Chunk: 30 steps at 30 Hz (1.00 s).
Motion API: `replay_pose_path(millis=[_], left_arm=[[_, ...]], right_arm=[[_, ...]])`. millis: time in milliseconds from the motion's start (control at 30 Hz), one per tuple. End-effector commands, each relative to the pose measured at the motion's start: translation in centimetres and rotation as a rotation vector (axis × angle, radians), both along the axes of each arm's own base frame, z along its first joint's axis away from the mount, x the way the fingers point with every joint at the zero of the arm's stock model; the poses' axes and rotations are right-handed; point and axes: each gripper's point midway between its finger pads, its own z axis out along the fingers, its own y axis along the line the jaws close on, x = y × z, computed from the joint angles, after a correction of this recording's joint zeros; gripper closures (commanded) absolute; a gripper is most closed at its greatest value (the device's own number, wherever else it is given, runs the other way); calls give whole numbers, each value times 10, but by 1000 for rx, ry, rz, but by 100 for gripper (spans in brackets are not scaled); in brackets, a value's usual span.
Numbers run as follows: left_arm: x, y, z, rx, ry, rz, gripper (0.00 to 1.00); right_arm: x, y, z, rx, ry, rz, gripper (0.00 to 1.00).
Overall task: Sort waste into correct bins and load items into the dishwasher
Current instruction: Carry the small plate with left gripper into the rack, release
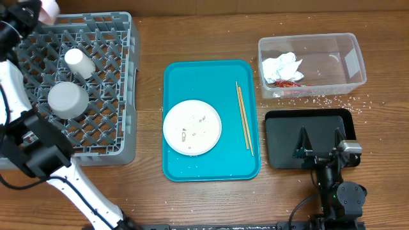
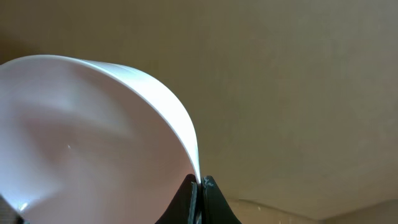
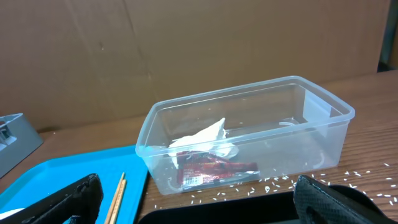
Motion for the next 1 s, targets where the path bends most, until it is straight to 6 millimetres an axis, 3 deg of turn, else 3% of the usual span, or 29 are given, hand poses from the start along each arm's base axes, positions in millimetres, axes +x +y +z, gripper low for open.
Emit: replay_pose_path(millis=[0, 267, 533, 800, 967], left_arm=[[3, -15, -18, -45, -1, -104, 96], [5, -17, -50, -141, 59, -136, 96], [0, -20, -51, -148, 56, -179, 96], [-6, -24, -68, -118, 77, -208, 96], [-10, -14, -68, -122, 78, -194, 96]], right_arm=[[0, 1, -2, -7, -4, 6, 0], [0, 1, -2, -7, -4, 6, 0], [0, 1, -2, -7, -4, 6, 0], [0, 1, -2, -7, -4, 6, 0], [0, 1, -2, -7, -4, 6, 0]])
